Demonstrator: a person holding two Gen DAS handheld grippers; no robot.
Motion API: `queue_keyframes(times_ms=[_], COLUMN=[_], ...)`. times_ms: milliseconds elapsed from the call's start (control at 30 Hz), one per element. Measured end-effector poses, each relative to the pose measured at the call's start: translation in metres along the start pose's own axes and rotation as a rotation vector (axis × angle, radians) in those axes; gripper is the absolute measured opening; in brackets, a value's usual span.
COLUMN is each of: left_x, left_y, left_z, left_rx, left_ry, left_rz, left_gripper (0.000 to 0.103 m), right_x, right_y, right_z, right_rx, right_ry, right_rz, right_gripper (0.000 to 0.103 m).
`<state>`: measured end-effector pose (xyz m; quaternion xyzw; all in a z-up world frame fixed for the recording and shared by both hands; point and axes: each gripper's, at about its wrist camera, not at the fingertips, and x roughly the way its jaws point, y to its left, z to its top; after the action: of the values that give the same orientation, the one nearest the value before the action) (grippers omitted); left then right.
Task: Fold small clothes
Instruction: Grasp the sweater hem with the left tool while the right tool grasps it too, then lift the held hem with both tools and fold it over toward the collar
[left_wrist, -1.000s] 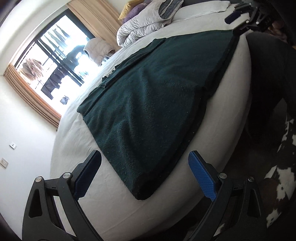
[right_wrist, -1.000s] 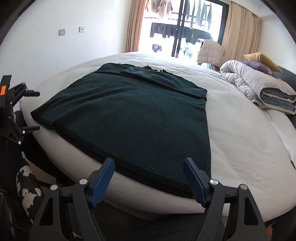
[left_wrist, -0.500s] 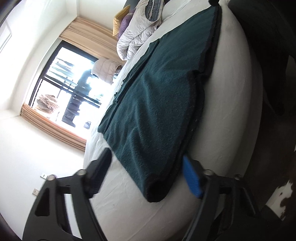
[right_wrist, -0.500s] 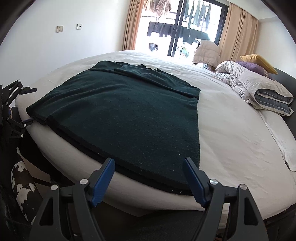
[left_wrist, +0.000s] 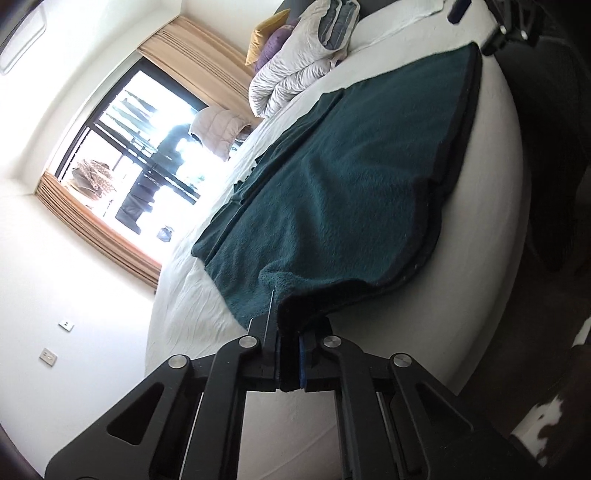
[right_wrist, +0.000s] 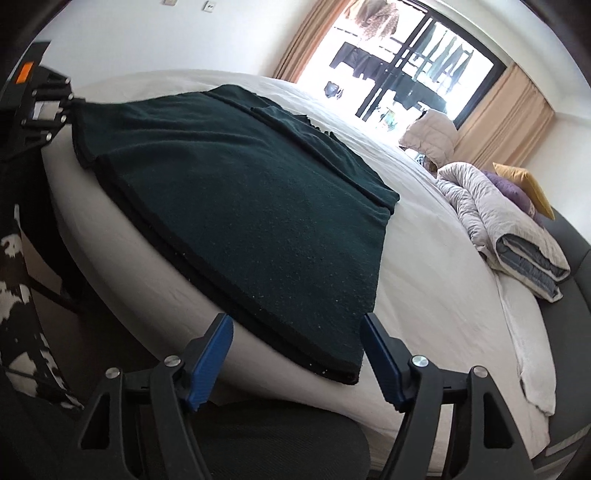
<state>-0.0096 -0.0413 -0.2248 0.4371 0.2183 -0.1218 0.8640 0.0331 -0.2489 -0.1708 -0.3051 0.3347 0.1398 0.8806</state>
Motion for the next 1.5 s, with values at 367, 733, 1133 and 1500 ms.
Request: queue_keyframes(times_ms=[367, 733, 1133, 1500], left_x=[-0.004, 0.000, 0.006, 0.009], left_y=[0.060, 0.084, 0.098, 0.117], left_z=[0.009, 0.019, 0.019, 0.016], left_rx=[-0.326, -0.435, -0.511, -0.620], left_ry=[0.002, -0.033, -0.040, -0.033], left_rz=[-0.086, -0.082, -0.092, -0.113], left_gripper=[0.003, 0.003, 0.003, 0.003], right_x=[0.018, 0.036, 0.044, 0.020], right_y=[0.023, 0.024, 0.029, -0.014], right_z=[0.000, -0.006, -0.002, 0.032], right_rx=[-0.209, -0.304, -0.354, -0.120], right_ry=[0.056, 0.110, 0.158, 0.059], right_rz=[-0.076, -0.228, -0.197, -0.165], right_gripper=[0.066, 0.049, 0.013, 0.004])
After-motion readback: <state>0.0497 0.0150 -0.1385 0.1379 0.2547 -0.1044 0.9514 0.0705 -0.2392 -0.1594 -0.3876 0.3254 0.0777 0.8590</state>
